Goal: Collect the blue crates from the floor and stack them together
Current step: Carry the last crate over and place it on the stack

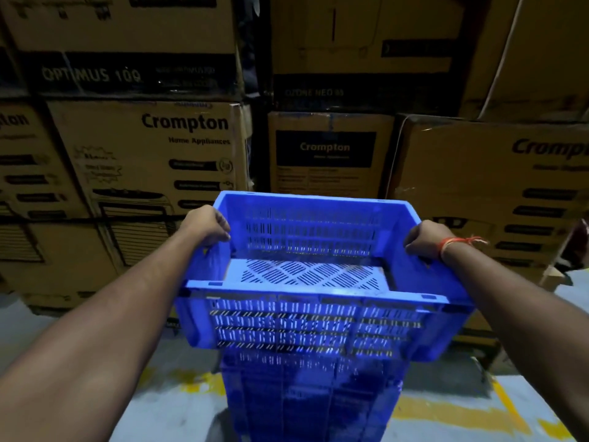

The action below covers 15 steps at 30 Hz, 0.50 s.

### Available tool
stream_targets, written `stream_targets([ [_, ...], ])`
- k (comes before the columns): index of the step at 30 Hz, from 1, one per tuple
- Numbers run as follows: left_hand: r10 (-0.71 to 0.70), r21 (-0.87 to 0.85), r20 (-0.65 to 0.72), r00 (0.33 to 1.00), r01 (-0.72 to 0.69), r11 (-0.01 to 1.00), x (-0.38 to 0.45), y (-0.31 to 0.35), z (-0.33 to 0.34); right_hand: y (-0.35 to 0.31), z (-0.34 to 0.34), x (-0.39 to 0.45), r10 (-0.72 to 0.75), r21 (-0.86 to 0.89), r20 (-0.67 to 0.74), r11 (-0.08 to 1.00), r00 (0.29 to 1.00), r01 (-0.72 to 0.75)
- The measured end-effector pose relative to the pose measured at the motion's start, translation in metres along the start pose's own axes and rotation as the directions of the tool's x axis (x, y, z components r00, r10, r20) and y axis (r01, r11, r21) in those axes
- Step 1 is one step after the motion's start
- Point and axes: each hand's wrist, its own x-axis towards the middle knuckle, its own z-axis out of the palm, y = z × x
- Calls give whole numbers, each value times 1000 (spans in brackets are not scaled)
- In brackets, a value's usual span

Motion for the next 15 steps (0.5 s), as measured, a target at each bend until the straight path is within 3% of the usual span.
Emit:
stream_targets([
  [5,-25,31,25,999,24,999,46,8,32,7,15,51,23,-1,2,1000,1000,-23],
  [15,36,147,161,986,-60,987,102,13,57,10,31,106,52,-116,41,992,998,-47],
])
